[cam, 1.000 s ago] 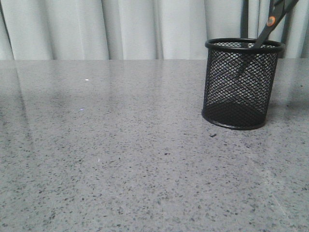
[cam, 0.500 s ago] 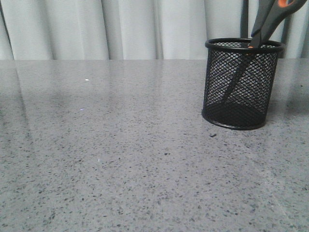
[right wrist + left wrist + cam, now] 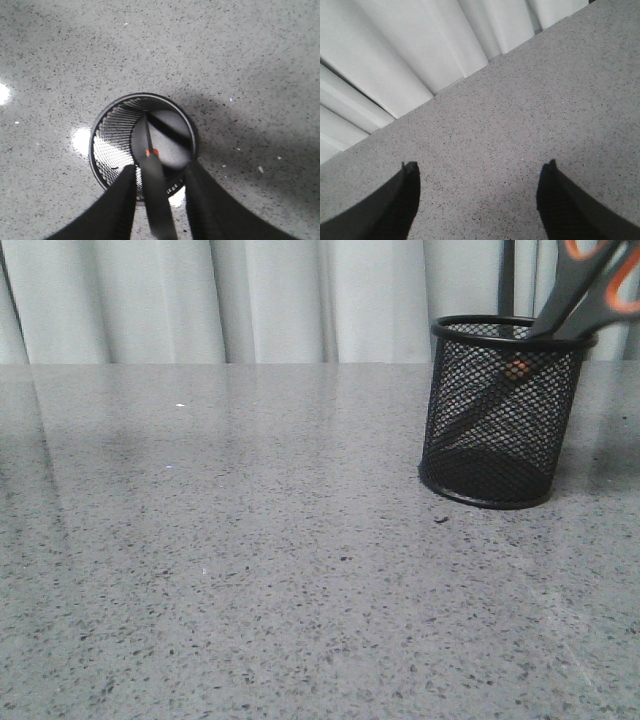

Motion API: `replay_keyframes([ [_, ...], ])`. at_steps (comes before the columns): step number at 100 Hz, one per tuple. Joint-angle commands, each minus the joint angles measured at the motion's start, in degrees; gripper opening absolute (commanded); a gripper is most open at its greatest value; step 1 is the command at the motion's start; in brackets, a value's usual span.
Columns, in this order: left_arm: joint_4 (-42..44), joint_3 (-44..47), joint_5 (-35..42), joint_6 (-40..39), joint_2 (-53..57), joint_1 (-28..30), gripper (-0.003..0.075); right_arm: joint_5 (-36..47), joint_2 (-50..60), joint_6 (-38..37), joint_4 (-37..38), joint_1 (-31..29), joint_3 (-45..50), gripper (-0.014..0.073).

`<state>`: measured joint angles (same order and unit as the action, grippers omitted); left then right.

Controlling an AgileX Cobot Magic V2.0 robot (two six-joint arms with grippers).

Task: Put scissors into bucket

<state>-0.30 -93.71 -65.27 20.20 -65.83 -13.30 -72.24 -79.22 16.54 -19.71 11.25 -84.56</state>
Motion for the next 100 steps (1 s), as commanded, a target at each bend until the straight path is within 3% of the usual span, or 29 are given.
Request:
replay_keyframes([
  [1, -0.5, -1.9, 3.6, -0.6, 1.0, 0.2, 0.0459, -0.9, 2.4, 0.7, 1.1, 0.0, -2.1, 0.0244],
  [17, -0.5, -1.9, 3.6, -0.6, 1.0, 0.2, 0.0459, 1.4, 4.7, 0.7, 4.3, 0.0, -2.1, 0.0247],
  [54, -0.5, -1.9, 3.6, -0.6, 1.0, 0.2, 0.0447, 13.2, 14.1, 0.7, 4.0, 0.0, -2.1, 0.0239],
  [66, -0.9, -1.9, 3.6, -0.6, 1.0, 0.2, 0.0323, 14.3, 16.2, 0.7, 3.9, 0.0, -1.9, 0.0153],
  [83, -5.2, -1.9, 3.6, -0.6, 1.0, 0.2, -0.0021, 14.7, 17.7, 0.7, 3.0, 0.0, -1.2, -0.0075],
  [100, -9.9, 0.8, 4.1, -0.6, 2.0, 0.2, -0.0020, 20.9, 20.9, 0.7, 2.0, 0.0, 3.9, -0.0065],
])
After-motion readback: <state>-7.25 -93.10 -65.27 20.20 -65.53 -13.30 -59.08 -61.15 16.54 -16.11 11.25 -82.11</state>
